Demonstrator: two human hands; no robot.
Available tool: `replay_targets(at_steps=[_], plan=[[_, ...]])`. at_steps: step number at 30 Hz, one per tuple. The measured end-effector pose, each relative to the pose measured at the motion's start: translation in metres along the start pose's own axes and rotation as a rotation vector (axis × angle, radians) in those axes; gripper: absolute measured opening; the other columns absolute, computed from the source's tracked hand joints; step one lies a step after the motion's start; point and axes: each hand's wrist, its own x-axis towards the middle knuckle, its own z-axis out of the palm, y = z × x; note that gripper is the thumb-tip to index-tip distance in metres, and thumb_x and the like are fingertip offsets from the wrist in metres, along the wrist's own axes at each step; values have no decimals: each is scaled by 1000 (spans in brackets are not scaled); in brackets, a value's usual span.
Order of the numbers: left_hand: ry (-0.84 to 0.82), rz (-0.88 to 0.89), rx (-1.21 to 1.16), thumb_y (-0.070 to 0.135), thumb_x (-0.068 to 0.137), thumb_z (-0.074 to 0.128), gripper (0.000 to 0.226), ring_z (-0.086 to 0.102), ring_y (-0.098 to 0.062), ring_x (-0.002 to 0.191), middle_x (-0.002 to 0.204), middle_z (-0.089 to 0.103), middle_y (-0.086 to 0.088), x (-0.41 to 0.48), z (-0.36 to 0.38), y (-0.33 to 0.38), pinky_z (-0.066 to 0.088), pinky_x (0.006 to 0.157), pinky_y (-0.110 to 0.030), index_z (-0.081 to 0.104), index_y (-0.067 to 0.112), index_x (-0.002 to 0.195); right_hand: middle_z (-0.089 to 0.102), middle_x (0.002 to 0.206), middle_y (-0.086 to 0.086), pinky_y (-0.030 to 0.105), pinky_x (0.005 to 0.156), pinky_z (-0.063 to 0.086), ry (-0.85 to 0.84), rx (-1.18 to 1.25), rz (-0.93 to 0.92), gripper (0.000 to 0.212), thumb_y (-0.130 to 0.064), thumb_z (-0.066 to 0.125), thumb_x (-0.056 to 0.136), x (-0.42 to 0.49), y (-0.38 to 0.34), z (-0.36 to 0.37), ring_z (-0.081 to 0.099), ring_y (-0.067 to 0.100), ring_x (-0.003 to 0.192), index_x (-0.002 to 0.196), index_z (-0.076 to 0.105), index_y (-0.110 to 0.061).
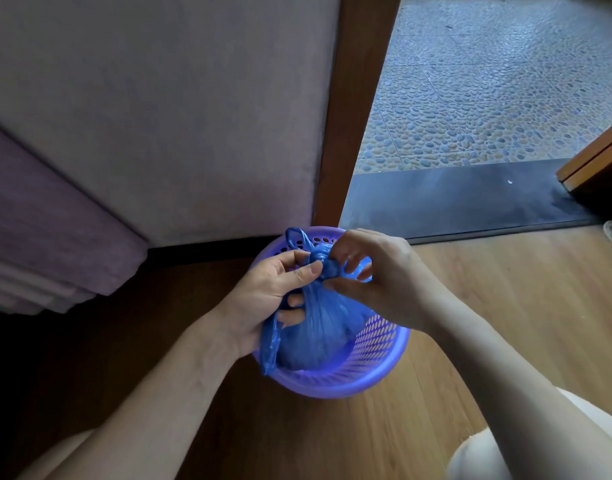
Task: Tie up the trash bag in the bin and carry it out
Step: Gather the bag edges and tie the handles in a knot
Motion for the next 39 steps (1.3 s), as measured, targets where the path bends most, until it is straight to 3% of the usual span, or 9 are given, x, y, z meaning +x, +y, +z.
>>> replay_targets(at_steps=[6,10,14,17,20,24,30,35,39], plan=[[100,222,288,14,91,60,21,41,-7,47,66,58,9,0,0,1,38,40,-19,57,2,108,68,84,-3,37,65,55,-25,121,29,12,-23,73,82,2,3,-5,65,19,72,83,62,-18],[95,272,374,25,85,62,33,39,-8,47,68,50,-1,0,-2,1,37,41,-21,58,2,109,62,72,-4,18,57,39,7,178,58,13,-13,68,84,4,1,-2,52,9,63,82,56,-17],[145,362,499,18,91,61,22,40,-10,45,59,49,6,7,-6,-1,37,42,-24,59,1,105,46,60,18,45,56,36,-9,465,213,11,-8,61,87,10,1,4,35,31,58,87,57,-18],[171,414,609,18,90,64,13,45,-10,43,57,56,11,11,-14,-2,41,43,-26,62,7,97,43,52,3,36,57,33,-80,566,344,8,-8,70,84,12,3,-1,36,21,55,88,65,-13],[172,416,649,15,85,71,11,51,-3,47,68,63,13,12,-20,-2,43,46,-19,65,11,93,49,51,-3,27,55,33,-210,439,424,28,-25,80,78,11,7,-11,42,13,53,62,60,-15],[193,419,791,15,83,73,6,66,-3,75,80,70,7,12,-37,2,53,74,-18,70,13,88,42,55,2,28,54,28,-286,432,444,46,-31,81,78,7,12,-20,36,16,60,52,45,-17],[273,366,1041,30,83,75,13,65,-19,69,71,71,3,10,-65,6,53,70,-36,69,20,76,75,82,15,34,80,49,-319,518,421,24,-27,82,74,-3,24,-40,66,16,78,83,76,-5],[326,252,1033,36,81,75,28,53,-7,53,55,60,4,4,-68,11,45,57,-28,65,13,67,61,59,-6,21,56,39,-334,435,489,27,-26,70,88,-7,28,-37,52,6,57,67,69,-8],[298,202,893,23,85,73,20,53,-8,56,61,60,-3,1,-64,13,44,54,-18,64,7,74,63,62,1,20,58,41,-415,433,498,37,-38,81,68,-9,29,-42,53,9,61,73,75,-1]])
